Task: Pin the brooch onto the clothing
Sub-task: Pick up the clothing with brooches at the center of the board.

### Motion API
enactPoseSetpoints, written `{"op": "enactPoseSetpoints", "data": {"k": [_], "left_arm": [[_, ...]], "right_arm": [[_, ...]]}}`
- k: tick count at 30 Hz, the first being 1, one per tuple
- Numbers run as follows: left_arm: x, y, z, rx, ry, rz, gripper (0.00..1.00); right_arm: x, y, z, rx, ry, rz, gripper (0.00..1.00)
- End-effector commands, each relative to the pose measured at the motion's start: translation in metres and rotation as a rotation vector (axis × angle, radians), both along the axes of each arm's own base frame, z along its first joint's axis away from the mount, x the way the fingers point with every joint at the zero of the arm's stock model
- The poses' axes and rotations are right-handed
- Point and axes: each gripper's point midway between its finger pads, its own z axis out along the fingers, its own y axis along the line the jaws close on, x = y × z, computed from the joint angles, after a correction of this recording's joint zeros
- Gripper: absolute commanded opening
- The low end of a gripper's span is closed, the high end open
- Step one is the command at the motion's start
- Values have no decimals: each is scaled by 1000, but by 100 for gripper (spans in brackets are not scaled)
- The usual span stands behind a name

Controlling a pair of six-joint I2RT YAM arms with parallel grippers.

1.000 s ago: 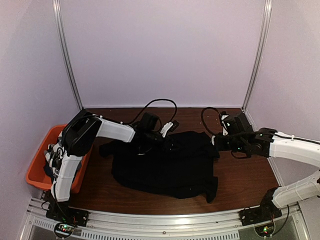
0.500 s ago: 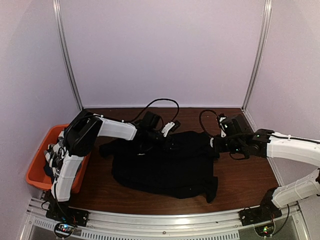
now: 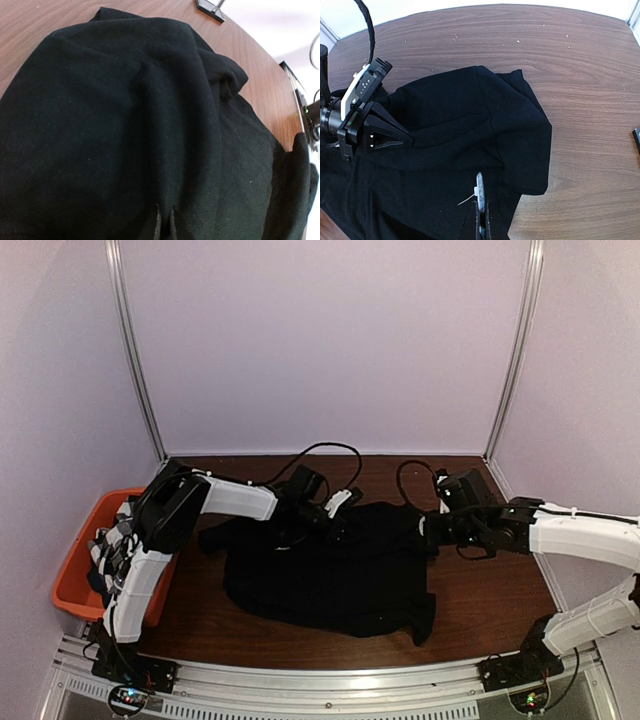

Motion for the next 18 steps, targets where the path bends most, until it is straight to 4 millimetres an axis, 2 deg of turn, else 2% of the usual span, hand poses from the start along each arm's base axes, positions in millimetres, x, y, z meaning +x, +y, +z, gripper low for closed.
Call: {"op": "enactPoseSetpoints", "data": {"k": [1, 4, 6, 12, 14, 18], "left_arm": [[-2, -4, -2, -7, 5, -13, 0], [2, -7, 9, -40, -16, 6, 0], [6, -9, 27, -101, -61, 28, 0], [3, -6, 66, -209, -141, 46, 0], [-1, -4, 71, -228, -151, 38, 0], [-9, 0, 68, -237, -155, 31, 0]], "right_arm": [[8, 0, 11, 25, -15, -39, 0], [9, 4, 8, 42, 3, -43, 0], [9, 8, 3, 52, 33, -47, 0], [10, 29, -12, 108, 135, -29, 0], [10, 35, -14, 149, 158, -34, 0], [13, 44, -12, 219, 198, -49, 0]]}}
